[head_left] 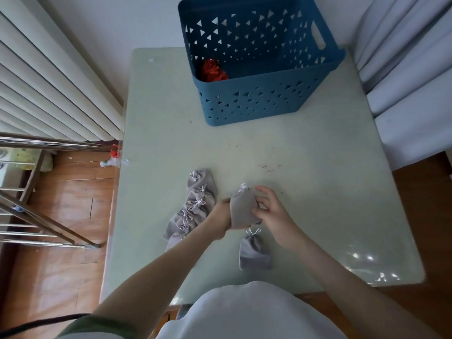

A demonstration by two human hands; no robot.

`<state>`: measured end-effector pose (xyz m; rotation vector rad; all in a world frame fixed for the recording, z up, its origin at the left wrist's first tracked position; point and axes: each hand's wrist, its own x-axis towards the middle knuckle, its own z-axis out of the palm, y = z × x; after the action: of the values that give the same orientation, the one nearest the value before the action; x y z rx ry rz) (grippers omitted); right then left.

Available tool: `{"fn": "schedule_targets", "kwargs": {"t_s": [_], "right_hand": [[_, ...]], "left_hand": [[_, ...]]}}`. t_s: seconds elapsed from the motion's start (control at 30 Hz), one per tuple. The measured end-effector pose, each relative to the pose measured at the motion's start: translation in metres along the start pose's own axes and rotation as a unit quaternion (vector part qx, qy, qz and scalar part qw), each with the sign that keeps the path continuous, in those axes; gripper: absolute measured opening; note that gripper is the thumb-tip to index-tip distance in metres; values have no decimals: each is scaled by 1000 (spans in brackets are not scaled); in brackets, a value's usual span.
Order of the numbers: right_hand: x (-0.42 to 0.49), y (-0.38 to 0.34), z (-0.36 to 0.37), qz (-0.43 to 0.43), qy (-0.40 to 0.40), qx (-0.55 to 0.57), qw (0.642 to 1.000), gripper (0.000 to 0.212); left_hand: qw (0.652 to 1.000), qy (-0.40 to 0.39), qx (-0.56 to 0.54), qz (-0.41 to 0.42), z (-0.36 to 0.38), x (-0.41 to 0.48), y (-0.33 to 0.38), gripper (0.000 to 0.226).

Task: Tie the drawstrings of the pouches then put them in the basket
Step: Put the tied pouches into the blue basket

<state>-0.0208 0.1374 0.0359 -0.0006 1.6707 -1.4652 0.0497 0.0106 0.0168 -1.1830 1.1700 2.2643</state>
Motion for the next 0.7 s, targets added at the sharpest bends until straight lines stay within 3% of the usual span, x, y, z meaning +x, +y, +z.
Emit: {"fn": "schedule_targets", "kwargs": {"t_s": [0.07, 0.17, 0.4, 0.57, 0.67, 0.7], "right_hand": [[1, 10, 5, 14, 104, -41, 994, 48], [3, 14, 9, 30, 148, -55, 987, 51], [4, 14, 11, 18, 109, -167, 980, 39], [1, 15, 7, -10, 81, -179, 980, 25], [-6, 24, -4, 16, 60, -210, 976, 29], [-7, 31, -10, 28, 40, -275, 960, 33]], "left_hand": [[1000, -4, 22, -3, 3, -2, -1, 29], [999, 23, 25, -14, 3, 0, -6, 36], [998, 27, -62, 14, 0, -6, -4, 37], [995, -17, 49, 89, -10, -7, -12, 35], [990, 35, 64, 123, -14, -4, -17, 36], [988, 56, 68, 129, -14, -5, -18, 37]]}}
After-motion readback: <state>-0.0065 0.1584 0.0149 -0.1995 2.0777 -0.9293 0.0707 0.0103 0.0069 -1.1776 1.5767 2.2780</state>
